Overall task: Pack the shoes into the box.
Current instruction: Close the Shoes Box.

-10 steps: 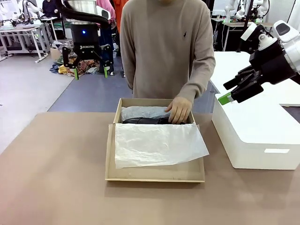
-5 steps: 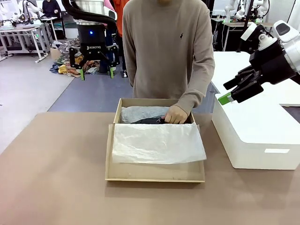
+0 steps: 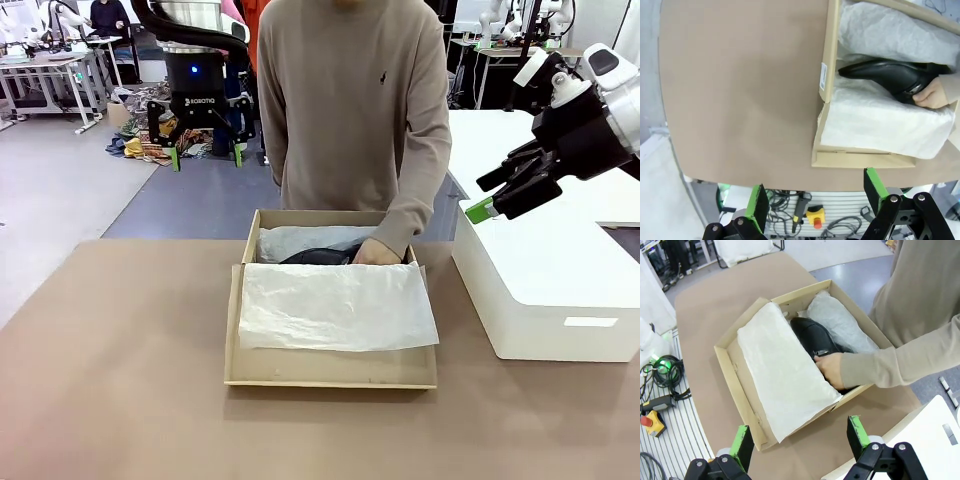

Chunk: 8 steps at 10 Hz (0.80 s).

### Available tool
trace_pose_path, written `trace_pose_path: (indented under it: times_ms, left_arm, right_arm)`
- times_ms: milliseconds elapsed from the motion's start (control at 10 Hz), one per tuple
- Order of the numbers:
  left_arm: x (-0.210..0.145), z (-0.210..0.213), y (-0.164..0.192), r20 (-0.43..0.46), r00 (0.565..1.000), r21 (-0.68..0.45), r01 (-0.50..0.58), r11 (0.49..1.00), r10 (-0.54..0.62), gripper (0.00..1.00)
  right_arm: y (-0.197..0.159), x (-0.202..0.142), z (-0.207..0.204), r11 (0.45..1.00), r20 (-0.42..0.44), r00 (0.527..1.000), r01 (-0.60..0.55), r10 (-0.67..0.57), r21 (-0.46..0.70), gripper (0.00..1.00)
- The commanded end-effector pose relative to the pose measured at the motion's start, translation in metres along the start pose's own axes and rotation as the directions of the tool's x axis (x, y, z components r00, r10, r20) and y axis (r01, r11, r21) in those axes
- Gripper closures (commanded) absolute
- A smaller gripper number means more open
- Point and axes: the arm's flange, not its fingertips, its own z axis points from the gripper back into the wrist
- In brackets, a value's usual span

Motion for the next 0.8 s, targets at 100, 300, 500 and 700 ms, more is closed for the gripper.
trace_pose_path:
  times_ms: [100,300,500,700]
  left_arm:
    - [-0.003,0.006,0.036,0.085,0.975,0.062,0.198,0.978,-0.203,0.0]
    - [-0.004,0.013,0.071,0.118,0.9,0.034,0.418,0.908,-0.419,0.0]
    - [0.001,0.016,0.105,0.125,0.769,-0.004,0.633,0.775,-0.627,0.0]
    - [0.01,0.015,0.131,0.112,0.574,-0.028,0.818,0.575,-0.811,0.0]
  right_arm:
    - [-0.003,0.0,-0.001,1.0,0.025,1.0,-0.015,0.014,0.015,0.0]
    - [-0.003,0.0,-0.001,1.0,0.025,1.0,-0.015,0.014,0.015,0.0]
    - [-0.003,0.0,-0.001,1.0,0.025,1.0,-0.015,0.014,0.015,0.0]
    - [-0.003,0.0,-0.001,1.0,0.025,1.0,-0.015,0.014,0.015,0.0]
